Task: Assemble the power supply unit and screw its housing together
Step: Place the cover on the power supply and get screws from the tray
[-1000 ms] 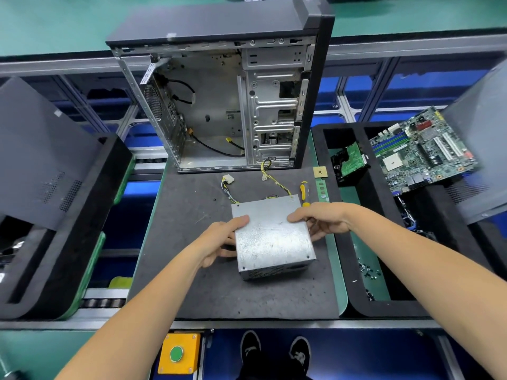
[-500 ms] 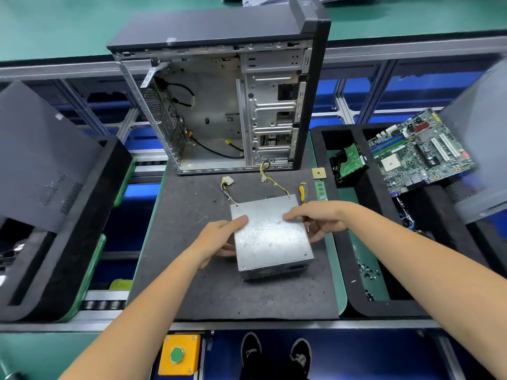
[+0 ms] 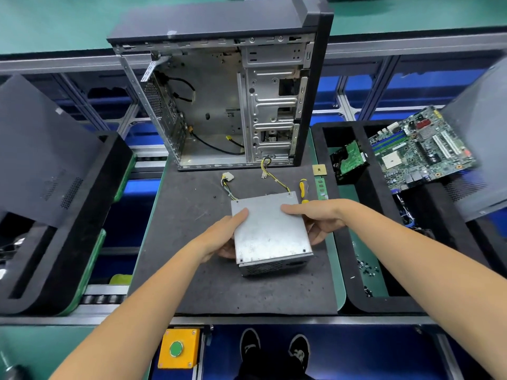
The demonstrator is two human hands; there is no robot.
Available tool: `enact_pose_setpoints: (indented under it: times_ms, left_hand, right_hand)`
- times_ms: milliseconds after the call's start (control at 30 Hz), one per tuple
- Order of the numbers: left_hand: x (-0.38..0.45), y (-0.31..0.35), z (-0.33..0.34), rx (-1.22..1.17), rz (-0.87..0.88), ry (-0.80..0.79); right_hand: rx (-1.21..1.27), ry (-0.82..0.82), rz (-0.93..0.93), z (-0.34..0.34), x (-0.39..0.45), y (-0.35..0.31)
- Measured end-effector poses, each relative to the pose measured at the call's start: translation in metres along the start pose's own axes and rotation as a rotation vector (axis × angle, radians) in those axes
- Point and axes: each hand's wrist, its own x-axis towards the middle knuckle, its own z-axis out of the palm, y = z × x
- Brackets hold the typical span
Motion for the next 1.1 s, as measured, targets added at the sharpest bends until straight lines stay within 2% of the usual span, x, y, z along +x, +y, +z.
enact_pose_setpoints:
  times_ms: [100, 233, 400, 567, 900, 1100]
  left_hand:
    - [0.0, -0.001, 0.001, 0.006, -0.009, 0.02]
    - [0.0, 0.0, -0.002, -0.035, -0.021, 0.046]
    - [0.005, 0.005, 0.004, -0.099, -0.054, 0.046]
    - [0.005, 0.003, 0.003, -0.118, -0.082, 0.048]
    - [0.006, 0.008, 0.007, -0.132, -0.093, 0.076]
    - [0.007, 0.01, 0.001, -0.17, -0.085, 0.062]
  right_hand:
    - [-0.007, 0.01, -0.002, 0.004, 0.0, 0.001]
    - [-0.165, 0.054, 0.014, 0.004, -0.007, -0.003]
    - [0.066, 0.053, -0.022, 0.006, -0.004, -0.003]
    - [0.072, 0.089, -0.003, 0.017, 0.0, -0.006]
    - [0.226, 0.063, 0.012, 0.015, 0.001, -0.012]
    - [0.225, 0.059, 0.037, 0.012, 0.0, -0.013]
